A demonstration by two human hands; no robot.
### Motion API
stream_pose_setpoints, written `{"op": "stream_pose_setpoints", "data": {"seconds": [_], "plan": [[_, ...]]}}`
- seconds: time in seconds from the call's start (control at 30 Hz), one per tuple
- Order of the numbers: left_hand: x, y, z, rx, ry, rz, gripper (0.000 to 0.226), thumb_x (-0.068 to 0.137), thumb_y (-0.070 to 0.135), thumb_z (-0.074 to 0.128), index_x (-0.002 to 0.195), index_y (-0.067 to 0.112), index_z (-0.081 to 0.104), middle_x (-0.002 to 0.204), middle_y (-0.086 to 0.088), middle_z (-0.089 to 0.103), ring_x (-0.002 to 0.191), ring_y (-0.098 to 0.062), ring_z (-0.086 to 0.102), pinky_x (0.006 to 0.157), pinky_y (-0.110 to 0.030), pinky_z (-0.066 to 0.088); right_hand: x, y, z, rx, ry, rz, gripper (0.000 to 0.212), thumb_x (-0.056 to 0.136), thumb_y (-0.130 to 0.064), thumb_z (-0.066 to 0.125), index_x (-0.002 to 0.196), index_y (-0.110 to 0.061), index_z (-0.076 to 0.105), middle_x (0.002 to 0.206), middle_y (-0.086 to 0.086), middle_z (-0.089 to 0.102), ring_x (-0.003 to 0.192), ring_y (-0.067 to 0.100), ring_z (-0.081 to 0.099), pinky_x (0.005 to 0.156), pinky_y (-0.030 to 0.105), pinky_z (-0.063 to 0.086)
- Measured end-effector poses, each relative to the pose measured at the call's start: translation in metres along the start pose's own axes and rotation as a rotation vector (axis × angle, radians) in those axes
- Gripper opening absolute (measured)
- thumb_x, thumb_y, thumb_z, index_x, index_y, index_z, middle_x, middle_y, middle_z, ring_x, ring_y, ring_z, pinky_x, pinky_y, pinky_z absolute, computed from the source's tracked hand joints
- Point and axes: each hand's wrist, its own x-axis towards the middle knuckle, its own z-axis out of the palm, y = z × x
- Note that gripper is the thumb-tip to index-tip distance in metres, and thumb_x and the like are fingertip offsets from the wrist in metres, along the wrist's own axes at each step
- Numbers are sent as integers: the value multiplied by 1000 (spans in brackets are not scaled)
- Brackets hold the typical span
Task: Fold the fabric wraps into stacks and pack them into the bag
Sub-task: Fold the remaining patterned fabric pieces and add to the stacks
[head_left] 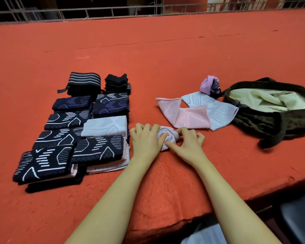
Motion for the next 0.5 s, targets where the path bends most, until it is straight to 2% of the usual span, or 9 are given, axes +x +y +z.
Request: {"op": "stream_pose_setpoints", "data": {"seconds": [0.13,0.23,0.3,0.37,0.43,0.5], "plan": [[3,-2,-2,28,-30,17,47,81,51,34,77,17,67,71,-3,63,74,-29,53,68,-36,20,4,-4,5,-72,38,54,29,82,-45,65,91,-23,49,79,-18,45,94,9,41,83,28,14],[8,-3,-13,44,-151,62,69,77,46,6,98,15,64,97,-4,65,96,-29,46,79,-39,19,7,-6,9,-105,63,107,30,83,-46,62,90,-22,46,76,-17,41,97,12,42,85,31,14],[12,-4,-21,60,-231,79,75,74,44,-3,109,15,57,111,-2,61,106,-27,40,86,-38,18,9,-8,11,-118,77,139,30,84,-46,61,88,-21,44,81,-13,45,101,15,43,88,33,14],[13,-6,-22,76,-277,88,67,79,44,2,112,15,53,115,-1,59,109,-26,38,88,-38,16,10,-9,12,-121,87,159,30,85,-45,60,86,-20,43,83,-9,47,102,17,45,88,34,14],[11,-11,-18,54,-267,74,49,87,42,20,109,15,55,108,-1,61,107,-27,40,86,-37,16,10,-11,14,-129,93,170,28,85,-43,59,86,-19,43,85,-7,50,102,19,46,87,35,14],[6,-13,-13,16,-131,65,37,86,42,39,94,14,62,88,-1,65,93,-30,50,77,-36,20,11,-13,15,-170,101,168,26,87,-42,57,89,-19,44,90,-3,55,103,20,46,86,36,14]]}}
